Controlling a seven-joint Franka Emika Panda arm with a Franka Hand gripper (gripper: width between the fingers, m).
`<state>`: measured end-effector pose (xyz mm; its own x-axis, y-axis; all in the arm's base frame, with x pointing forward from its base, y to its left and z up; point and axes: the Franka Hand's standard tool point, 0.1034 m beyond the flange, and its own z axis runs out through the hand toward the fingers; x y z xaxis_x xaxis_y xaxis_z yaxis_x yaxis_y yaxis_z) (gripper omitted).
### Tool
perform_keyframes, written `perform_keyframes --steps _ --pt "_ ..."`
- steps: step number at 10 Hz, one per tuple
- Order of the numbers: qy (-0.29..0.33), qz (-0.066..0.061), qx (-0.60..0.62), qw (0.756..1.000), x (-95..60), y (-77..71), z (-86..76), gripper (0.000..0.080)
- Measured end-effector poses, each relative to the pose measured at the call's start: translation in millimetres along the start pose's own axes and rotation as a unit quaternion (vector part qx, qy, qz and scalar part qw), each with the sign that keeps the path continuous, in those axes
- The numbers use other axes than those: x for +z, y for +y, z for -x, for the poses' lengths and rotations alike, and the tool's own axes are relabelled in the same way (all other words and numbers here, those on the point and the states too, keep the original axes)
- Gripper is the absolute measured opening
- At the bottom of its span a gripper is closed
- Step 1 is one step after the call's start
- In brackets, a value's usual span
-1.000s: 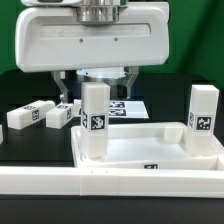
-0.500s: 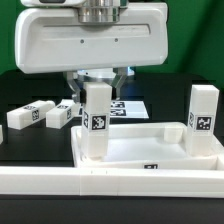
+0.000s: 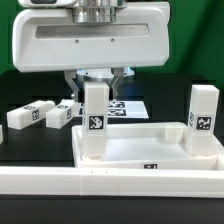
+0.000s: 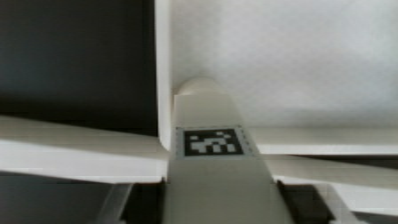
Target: Assemble desk
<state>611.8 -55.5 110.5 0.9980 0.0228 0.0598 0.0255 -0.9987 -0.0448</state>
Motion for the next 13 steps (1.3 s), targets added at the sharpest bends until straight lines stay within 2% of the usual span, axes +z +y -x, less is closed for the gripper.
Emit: perform_keyframes --steps 3,5,8,10,12,13 --pt "0.02 -0.002 0.121 0.992 1.1 -2.5 -3.1 0.029" --pt "0.027 -0.008 0.218 0.975 1.4 -3.9 -4.2 0.029" --pt "0.025 -0.024 0.358 0.933 1.2 -2.1 -4.3 0.029" --pt "0.021 -0.03 0.442 0.896 1.2 -2.4 -4.2 0.029" --pt "0.021 -0.03 0.452 0.891 1.3 -2.3 -4.2 0.029" --pt "0.021 -0.03 0.447 0.894 1.8 -2.5 -4.0 0.0362"
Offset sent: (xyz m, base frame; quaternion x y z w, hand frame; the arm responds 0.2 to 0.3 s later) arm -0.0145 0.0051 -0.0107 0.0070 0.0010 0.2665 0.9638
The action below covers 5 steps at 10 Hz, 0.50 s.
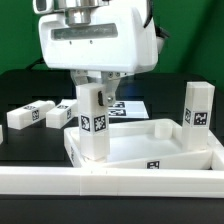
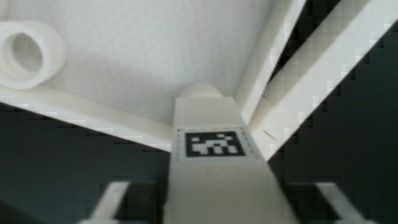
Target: Assemble desk
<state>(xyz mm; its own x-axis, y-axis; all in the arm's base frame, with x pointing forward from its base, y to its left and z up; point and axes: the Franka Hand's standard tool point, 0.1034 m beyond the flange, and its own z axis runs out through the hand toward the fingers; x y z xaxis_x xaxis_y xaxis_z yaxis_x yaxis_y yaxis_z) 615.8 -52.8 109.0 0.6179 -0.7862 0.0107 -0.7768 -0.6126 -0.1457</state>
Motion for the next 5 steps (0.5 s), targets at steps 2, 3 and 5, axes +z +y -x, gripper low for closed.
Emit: perform_keyframes --steps 2,3,5 --pt "0.0 0.001 -0.035 0.999 0.7 0.1 0.4 0.0497" --pt "0.0 0.001 -0.089 0.996 0.8 0.3 0.1 0.0621" --pt "0.001 0.003 -0.179 0.984 1.8 -0.8 -0.3 0.0641"
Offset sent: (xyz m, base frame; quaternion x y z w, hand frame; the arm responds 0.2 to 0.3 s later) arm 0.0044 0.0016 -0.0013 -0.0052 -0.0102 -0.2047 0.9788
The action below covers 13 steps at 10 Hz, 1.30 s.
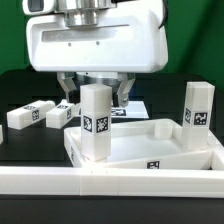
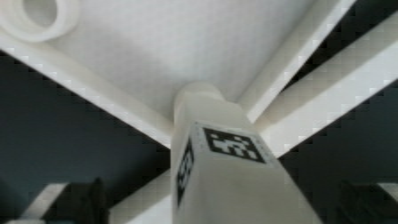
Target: Assemble desk
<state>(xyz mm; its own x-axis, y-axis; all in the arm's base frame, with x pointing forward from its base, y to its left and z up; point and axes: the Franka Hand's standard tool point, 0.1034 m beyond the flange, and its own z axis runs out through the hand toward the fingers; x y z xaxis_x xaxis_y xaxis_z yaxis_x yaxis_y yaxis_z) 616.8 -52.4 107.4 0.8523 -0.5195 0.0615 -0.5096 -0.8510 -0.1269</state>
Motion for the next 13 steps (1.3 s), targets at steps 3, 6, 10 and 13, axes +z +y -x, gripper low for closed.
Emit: perform_keyframes --steps 3,6,10,13 --pt "0.003 0.006 -0.144 0.99 -1.6 -4.9 -1.7 0.0649" --pt "0.003 0.015 -0.29 0.957 -3.5 -6.4 -4.1 0.0649" --pt "-0.005 0.03 -0.439 0.898 -3.0 -5.6 -3.3 0.0649" --pt "-0.007 0.031 -0.493 0.869 -3.2 -3.4 -4.3 0.0527"
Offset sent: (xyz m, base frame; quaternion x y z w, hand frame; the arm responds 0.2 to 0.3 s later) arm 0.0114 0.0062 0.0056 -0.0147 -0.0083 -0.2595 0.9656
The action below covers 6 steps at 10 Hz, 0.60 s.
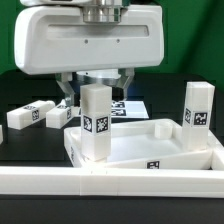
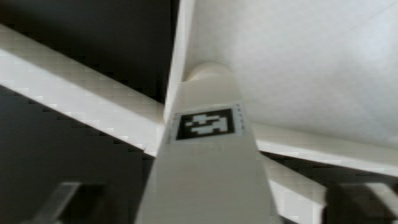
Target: Assemble desk
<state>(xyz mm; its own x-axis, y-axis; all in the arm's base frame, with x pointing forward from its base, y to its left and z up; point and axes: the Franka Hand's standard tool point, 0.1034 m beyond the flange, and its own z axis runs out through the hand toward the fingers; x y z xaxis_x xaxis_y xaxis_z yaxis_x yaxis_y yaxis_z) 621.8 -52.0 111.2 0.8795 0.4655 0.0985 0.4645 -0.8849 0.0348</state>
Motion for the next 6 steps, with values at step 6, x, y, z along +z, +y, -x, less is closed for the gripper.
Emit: perform_keyframes --steps 6 --pt "0.002 -0.003 0.04 0.999 0.2 -0.1 0.2 0.0288"
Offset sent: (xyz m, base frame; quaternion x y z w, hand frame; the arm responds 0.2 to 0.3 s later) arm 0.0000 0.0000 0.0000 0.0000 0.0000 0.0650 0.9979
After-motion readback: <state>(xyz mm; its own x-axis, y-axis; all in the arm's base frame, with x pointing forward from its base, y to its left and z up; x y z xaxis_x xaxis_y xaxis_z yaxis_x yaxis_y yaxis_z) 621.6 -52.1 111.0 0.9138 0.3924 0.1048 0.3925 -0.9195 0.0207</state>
